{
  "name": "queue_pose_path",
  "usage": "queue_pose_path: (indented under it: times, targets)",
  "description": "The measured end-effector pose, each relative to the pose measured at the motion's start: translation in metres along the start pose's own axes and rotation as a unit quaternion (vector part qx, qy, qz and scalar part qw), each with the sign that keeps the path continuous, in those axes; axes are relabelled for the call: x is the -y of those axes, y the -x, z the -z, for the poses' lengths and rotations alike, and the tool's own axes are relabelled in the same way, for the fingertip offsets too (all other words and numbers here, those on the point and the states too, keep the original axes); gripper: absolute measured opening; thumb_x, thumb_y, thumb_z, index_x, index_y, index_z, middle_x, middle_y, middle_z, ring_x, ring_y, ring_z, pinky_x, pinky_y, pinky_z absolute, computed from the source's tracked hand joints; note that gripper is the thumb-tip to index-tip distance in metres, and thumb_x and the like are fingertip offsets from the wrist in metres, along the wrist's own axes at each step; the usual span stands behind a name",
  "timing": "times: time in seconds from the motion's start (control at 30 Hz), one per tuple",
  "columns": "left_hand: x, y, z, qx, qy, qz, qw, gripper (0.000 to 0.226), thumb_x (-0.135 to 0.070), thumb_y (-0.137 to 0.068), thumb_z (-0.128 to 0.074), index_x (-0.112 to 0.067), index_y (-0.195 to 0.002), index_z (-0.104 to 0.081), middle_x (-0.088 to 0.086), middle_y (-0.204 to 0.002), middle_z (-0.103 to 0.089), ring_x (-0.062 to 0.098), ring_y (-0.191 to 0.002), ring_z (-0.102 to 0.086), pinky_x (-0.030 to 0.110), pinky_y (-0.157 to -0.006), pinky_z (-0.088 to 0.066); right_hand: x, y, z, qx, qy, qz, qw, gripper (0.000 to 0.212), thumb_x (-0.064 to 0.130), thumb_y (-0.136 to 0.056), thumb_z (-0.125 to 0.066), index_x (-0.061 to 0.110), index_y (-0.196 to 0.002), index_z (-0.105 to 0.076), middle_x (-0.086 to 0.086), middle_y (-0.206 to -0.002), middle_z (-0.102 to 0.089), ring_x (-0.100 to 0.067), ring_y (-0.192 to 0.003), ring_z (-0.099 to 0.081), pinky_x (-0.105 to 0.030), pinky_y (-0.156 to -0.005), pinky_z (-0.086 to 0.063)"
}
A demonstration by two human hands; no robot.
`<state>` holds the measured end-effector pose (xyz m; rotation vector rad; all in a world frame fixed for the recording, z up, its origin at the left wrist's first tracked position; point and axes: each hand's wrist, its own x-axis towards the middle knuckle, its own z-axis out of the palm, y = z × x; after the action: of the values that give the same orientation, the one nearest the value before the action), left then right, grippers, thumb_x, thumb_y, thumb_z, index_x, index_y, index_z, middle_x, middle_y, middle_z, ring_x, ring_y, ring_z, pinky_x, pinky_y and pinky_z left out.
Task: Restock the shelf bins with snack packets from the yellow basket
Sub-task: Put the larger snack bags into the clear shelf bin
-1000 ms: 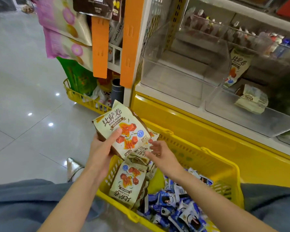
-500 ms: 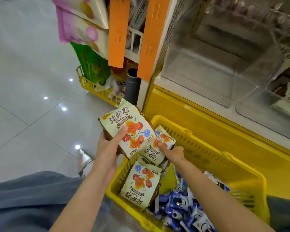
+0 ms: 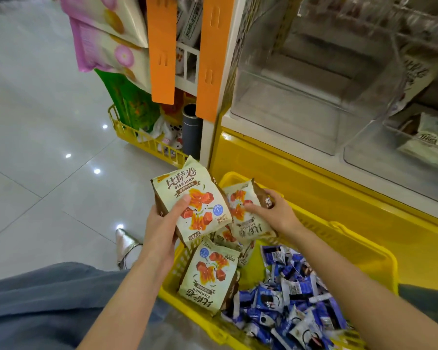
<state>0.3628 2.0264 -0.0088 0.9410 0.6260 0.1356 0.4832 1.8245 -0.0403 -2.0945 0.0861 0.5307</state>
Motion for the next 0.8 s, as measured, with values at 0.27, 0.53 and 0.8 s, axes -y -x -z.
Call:
queue_pose_path:
  times: [0.27,0.53,0.8]
  targets:
    - [0.005,0.001,-0.008,0.018,-0.014,0.011,1.0,0.055,-0.031,-0.063,-0.074,-0.022,-0.114,-0.058,0.003,-0.097,-0.073,0.02,-0.086,-0.071,0.029,-0.059,-0.057,-0.002,-0.019,-0.015,0.132,0.321,0.106,0.932,0.065,0.04,-0.075,-0.074,0.018,-0.126,-0.041,-0.006,-0.129,-0.055,-0.023,-0.116,-0.053,-0.033,-0.092,-0.043]
    - [0.01,-0.007,-0.005,-0.003,-0.05,0.017,0.999,0.063,-0.035,-0.057,-0.075,-0.021,-0.116,-0.055,-0.001,-0.092,-0.074,0.018,-0.081,-0.072,0.027,-0.056,-0.056,-0.026,-0.001,-0.024,-0.195,0.249,0.14,0.938,0.081,0.048,-0.081,-0.064,0.006,-0.141,-0.031,-0.01,-0.139,-0.041,-0.023,-0.131,-0.036,-0.036,-0.108,-0.033]
    - [0.022,-0.012,-0.009,-0.024,-0.148,0.009,0.989,0.056,-0.024,-0.07,-0.079,-0.017,-0.118,-0.051,0.001,-0.098,-0.071,0.014,-0.077,-0.071,0.031,-0.061,-0.055,-0.062,0.019,-0.032,-0.007,-0.227,-0.238,0.944,0.053,0.037,-0.082,-0.069,0.006,-0.121,-0.051,-0.007,-0.121,-0.061,-0.021,-0.105,-0.059,-0.032,-0.086,-0.049]
